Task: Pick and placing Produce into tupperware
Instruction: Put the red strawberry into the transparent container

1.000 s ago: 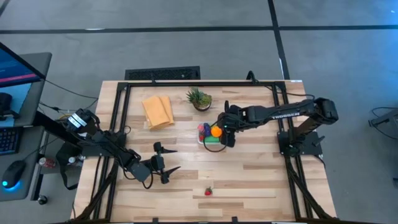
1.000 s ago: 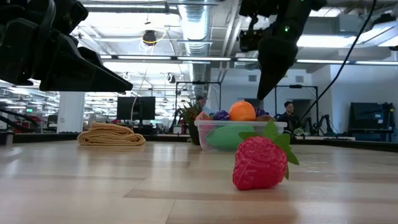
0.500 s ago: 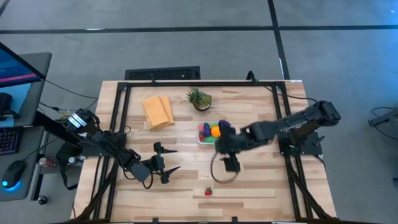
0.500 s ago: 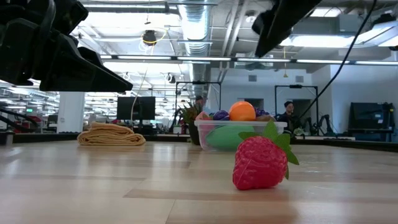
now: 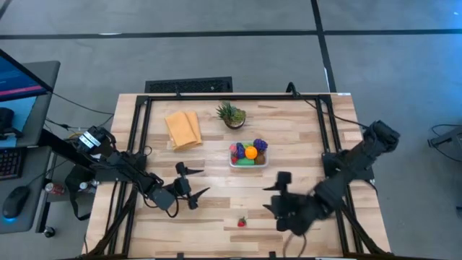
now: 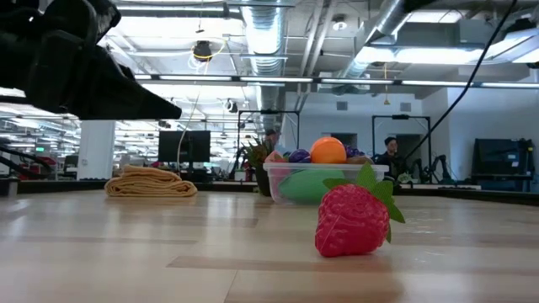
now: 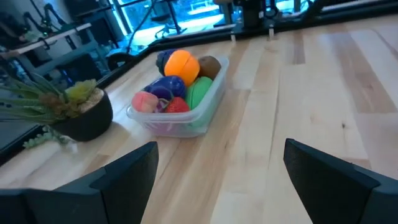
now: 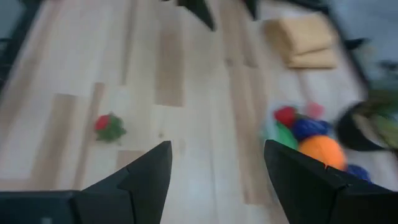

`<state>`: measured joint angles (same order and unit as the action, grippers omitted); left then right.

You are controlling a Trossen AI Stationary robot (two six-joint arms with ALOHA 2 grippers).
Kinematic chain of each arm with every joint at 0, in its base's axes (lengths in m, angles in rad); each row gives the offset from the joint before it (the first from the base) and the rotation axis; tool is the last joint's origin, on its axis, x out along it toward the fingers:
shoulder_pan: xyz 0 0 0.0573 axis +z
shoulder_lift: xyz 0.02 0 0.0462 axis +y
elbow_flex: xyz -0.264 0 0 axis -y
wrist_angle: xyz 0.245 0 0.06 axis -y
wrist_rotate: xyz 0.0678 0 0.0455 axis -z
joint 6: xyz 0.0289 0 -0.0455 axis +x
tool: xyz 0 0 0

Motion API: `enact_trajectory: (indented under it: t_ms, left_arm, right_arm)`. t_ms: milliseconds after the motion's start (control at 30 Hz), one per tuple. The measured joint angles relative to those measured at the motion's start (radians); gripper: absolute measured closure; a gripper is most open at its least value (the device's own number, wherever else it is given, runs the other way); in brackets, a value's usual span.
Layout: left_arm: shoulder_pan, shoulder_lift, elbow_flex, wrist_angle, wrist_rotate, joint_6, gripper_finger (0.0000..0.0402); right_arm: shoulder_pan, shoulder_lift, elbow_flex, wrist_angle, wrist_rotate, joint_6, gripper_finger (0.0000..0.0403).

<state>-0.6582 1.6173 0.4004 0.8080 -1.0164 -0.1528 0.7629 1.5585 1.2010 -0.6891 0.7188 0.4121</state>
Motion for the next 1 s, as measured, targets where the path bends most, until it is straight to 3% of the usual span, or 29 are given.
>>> enact_trajectory:
  t_ms: [133,433,600,800,1000]
  left_arm:
    - [0.000,0.000,0.001,0.021,-0.005,-0.020,0.0065]
    - [0.024,0.000,0.046,0.021,-0.070,-0.113,0.0065]
    - [0.052,0.000,0.049,0.008,-0.037,-0.237,0.0065]
    - [0.081,0.000,0.049,-0.009,0.083,-0.333,0.0065]
    - [0.102,0.000,0.049,-0.016,0.095,-0.322,0.0065]
  right_arm:
    - [0.112,0.000,-0.084,-0.013,0.193,0.190,0.0152]
    - [0.255,0.001,-0.245,-0.022,0.405,0.576,0.0152]
    - [0.283,0.001,-0.334,-0.019,0.404,0.804,0.0152]
    - [0.262,0.001,-0.419,-0.040,0.358,1.010,0.0152]
    - [0.195,0.001,-0.440,-0.042,0.240,0.984,0.0152]
